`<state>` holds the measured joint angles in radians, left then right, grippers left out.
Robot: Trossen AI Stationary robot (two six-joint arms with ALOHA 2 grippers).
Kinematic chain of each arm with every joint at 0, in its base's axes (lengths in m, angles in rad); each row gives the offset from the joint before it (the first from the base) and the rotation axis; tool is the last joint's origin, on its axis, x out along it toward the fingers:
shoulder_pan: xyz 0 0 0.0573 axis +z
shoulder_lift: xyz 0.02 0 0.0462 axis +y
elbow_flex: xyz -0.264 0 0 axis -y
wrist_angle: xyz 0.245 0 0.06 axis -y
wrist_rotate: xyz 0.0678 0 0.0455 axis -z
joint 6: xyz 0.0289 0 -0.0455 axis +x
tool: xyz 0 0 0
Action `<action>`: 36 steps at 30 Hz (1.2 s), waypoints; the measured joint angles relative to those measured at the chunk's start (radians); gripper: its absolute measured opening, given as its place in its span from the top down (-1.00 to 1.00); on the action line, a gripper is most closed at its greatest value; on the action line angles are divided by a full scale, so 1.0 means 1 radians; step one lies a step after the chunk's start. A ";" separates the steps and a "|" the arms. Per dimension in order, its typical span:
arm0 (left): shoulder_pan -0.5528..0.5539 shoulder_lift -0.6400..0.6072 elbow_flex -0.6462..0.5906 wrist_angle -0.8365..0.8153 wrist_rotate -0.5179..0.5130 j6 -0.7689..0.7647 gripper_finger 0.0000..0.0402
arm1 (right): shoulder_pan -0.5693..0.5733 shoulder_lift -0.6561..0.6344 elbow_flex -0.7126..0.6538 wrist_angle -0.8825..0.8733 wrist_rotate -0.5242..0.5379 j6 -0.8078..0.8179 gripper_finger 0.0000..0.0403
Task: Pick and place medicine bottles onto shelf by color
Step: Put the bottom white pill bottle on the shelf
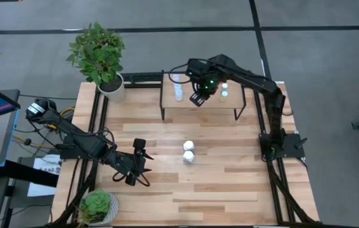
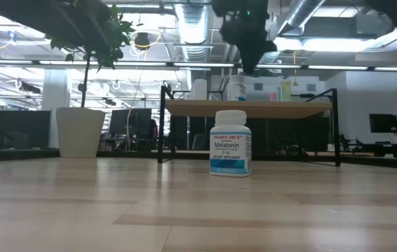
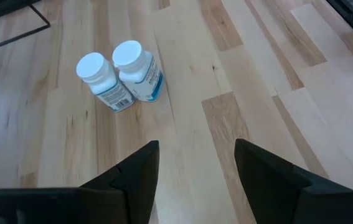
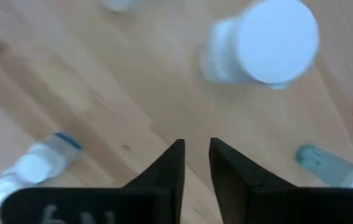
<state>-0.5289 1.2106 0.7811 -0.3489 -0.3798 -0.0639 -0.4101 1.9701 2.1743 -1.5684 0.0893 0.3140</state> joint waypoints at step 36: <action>0.000 0.000 0.000 0.000 0.004 0.017 0.01 | -0.064 0.000 -0.092 0.294 0.066 0.000 0.91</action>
<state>-0.5288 1.2106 0.7811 -0.3492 -0.3762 -0.0469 -0.4740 1.9697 2.0827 -1.2743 0.1551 0.3138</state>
